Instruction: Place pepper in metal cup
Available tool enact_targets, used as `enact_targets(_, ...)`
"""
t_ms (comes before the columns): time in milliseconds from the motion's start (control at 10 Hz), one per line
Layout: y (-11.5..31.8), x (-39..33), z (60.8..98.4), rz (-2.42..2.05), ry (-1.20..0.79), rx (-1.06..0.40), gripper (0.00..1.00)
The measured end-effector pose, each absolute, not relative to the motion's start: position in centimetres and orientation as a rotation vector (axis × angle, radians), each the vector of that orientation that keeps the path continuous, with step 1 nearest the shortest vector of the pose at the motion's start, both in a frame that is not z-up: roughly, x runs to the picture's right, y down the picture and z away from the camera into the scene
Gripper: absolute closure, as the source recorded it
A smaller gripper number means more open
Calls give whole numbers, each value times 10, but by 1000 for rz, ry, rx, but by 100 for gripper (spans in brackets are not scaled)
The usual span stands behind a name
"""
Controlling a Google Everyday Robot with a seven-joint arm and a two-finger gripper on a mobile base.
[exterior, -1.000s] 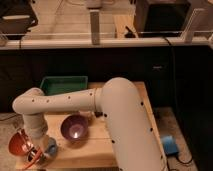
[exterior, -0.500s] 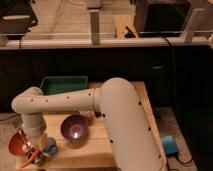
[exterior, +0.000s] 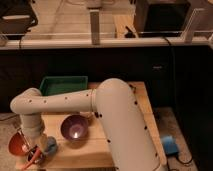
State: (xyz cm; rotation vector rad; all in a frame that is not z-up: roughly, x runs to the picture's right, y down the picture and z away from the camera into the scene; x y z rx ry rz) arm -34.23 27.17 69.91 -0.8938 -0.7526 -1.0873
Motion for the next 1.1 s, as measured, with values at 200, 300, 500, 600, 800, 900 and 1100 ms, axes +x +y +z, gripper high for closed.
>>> enact_targets(200,269,-343,698,-1092,-749,-896,20)
enact_targets(300,266,-343,696,-1095,-742,-892,20)
enact_targets(500,258,-342,693,-1090,-719,-883,20)
enact_targets(600,254,-341,692,-1088,-710,-879,20)
enact_targets(800,249,-340,691,-1084,-694,-873,20)
enact_targets(900,249,-340,691,-1084,-694,-873,20)
enact_targets(1100,249,-341,691,-1086,-694,-873,20)
